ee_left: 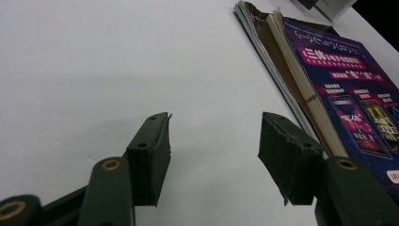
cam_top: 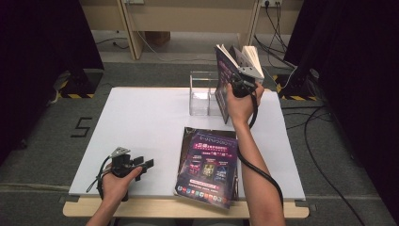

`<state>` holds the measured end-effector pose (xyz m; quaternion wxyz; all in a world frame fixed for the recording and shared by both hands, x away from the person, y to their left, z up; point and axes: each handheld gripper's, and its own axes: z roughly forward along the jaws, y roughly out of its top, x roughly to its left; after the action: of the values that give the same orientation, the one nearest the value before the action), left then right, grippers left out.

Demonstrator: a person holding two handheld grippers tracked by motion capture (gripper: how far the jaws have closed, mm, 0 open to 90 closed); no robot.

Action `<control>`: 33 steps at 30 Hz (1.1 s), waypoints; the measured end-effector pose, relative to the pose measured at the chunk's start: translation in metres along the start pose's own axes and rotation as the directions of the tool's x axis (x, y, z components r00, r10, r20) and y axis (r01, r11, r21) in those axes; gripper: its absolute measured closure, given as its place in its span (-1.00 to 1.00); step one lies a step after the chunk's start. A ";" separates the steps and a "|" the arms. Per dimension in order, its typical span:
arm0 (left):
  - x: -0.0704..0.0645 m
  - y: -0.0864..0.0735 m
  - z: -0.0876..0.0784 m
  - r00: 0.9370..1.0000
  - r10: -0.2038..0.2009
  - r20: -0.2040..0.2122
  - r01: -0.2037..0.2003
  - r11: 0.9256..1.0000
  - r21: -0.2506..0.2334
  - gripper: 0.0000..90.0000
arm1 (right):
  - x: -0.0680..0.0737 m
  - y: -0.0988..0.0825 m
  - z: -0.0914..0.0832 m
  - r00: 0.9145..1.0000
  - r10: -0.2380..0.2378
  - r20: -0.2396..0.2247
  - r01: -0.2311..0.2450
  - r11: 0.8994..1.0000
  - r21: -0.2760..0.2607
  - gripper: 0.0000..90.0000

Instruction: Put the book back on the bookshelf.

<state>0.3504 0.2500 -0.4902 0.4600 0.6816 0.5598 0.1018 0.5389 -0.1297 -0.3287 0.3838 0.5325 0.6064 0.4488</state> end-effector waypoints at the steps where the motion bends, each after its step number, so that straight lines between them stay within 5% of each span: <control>1: 0.000 0.000 0.000 1.000 -0.001 0.001 0.001 1.000 -0.001 -0.04 | -0.001 0.000 -0.001 1.000 0.003 -0.002 -0.003 1.000 -0.002 0.57; 26: -0.010 0.006 0.009 0.999 0.026 0.039 -0.026 1.000 0.010 -0.04 | -0.007 -0.013 -0.026 0.999 0.010 -0.031 -0.009 1.000 0.013 0.53; 33: -0.016 0.009 0.009 0.998 0.034 0.052 -0.035 0.999 0.006 -0.04 | -0.013 -0.019 -0.038 0.997 0.043 -0.066 -0.041 0.999 0.035 0.52</control>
<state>0.3566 0.2324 -0.4832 0.4702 0.6952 0.5362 0.0900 0.4991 -0.1479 -0.3358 0.3448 0.5363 0.6150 0.4639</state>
